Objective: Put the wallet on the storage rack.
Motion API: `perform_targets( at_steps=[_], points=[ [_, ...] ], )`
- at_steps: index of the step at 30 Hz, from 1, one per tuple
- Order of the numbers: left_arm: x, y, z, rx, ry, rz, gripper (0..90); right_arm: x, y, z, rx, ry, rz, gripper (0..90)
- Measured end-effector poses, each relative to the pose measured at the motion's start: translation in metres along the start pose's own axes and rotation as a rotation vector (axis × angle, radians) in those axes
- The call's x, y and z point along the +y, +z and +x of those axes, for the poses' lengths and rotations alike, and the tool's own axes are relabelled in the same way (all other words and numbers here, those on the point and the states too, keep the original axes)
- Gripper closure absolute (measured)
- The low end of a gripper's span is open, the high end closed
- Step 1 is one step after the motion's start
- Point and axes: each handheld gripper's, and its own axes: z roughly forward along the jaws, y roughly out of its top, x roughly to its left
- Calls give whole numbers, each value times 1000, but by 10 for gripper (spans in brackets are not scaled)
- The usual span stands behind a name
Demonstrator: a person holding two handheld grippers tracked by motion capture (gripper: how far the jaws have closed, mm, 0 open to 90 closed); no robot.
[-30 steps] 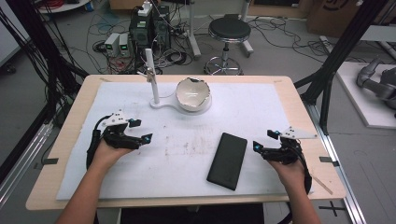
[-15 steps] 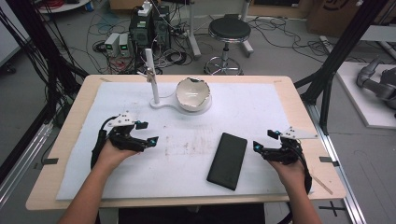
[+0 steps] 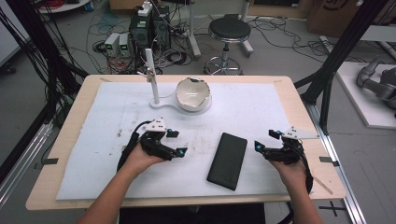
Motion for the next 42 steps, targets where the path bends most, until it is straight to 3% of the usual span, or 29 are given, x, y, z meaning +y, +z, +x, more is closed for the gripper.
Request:
perform_targets(
  at_steps=[3, 8, 10, 15, 20, 27, 32, 34, 42],
  points=[
    [4, 10, -3, -17, 3, 13, 192, 0, 0, 1, 0, 1, 3, 172],
    [13, 41, -16, -86, 6, 61, 192, 0, 0, 0, -1, 0, -1, 172],
    [14, 47, -18, -90, 3, 68, 192, 0, -1, 0, -1, 3, -1, 172],
    [15, 79, -30, -149, -13, 144, 192, -1, -1, -1, -1, 1, -1, 172],
    [12, 100, -35, -160, -39, 207, 192, -1, -1, -2, 2, 1, 1, 172],
    [13, 106, -49, -107, -18, 220, 147, -1, 1, -1, 6, -3, 10, 172],
    [12, 107, -53, -108, -10, 219, 160, 0, 1, 0, 5, -5, 8, 172],
    [13, 109, -58, -129, 8, 231, 178, -1, 0, -1, 4, -4, 9, 172],
    [11, 107, -58, -113, -10, 210, 238, 0, 2, 1, 6, -11, 14, 172]
  ],
)
